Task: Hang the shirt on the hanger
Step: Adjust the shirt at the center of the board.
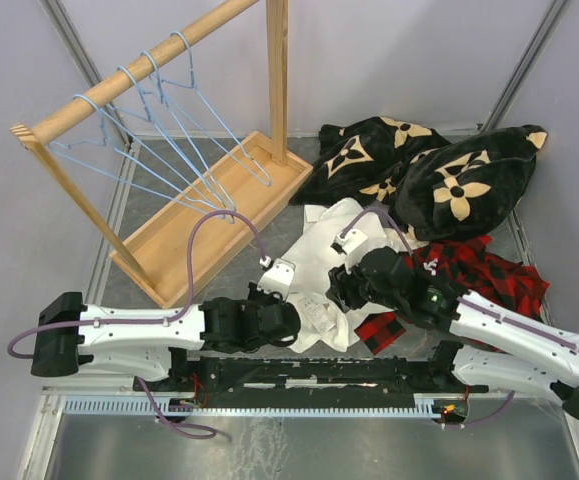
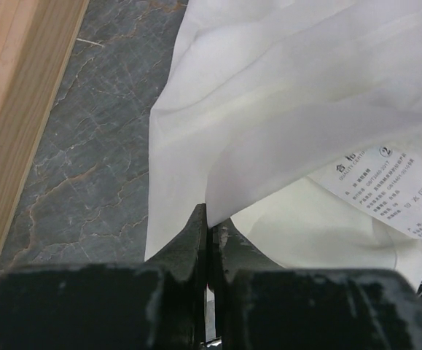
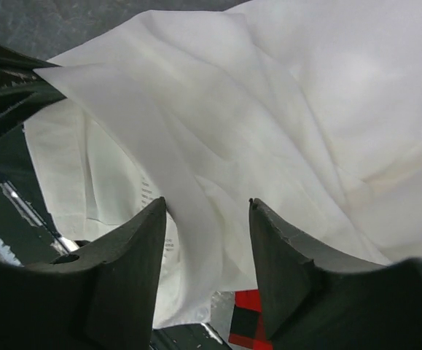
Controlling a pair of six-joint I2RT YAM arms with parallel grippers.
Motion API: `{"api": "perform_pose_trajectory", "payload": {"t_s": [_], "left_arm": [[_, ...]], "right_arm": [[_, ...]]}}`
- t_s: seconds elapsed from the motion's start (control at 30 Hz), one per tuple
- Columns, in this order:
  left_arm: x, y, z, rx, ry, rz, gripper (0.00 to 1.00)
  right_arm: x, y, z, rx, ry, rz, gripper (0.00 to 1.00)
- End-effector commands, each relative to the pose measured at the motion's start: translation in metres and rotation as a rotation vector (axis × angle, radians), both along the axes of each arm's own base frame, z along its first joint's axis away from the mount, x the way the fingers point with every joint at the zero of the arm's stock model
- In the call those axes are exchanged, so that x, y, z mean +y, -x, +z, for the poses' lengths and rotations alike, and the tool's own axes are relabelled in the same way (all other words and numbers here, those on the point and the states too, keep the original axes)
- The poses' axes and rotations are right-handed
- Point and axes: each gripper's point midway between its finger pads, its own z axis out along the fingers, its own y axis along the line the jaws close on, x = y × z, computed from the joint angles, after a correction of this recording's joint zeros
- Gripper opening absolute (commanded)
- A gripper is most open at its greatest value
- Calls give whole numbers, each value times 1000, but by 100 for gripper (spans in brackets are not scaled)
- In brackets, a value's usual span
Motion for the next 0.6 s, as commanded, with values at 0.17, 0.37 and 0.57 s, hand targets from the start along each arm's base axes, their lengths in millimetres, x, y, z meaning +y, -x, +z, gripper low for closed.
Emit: {"api": "perform_pose_trajectory", "payload": {"t_s": [0.17, 0.37, 0.57], "left_arm": [[-2, -18, 15, 56, 154, 61, 3], [-1, -22, 16, 66, 149, 63, 3], [-1, -26, 13, 77, 128, 81, 3]], "right_arm": [[-4, 21, -9, -47, 4, -86, 60], [6, 34, -11, -71, -76, -95, 65], [9, 48, -9, -135, -67, -65, 67]]}}
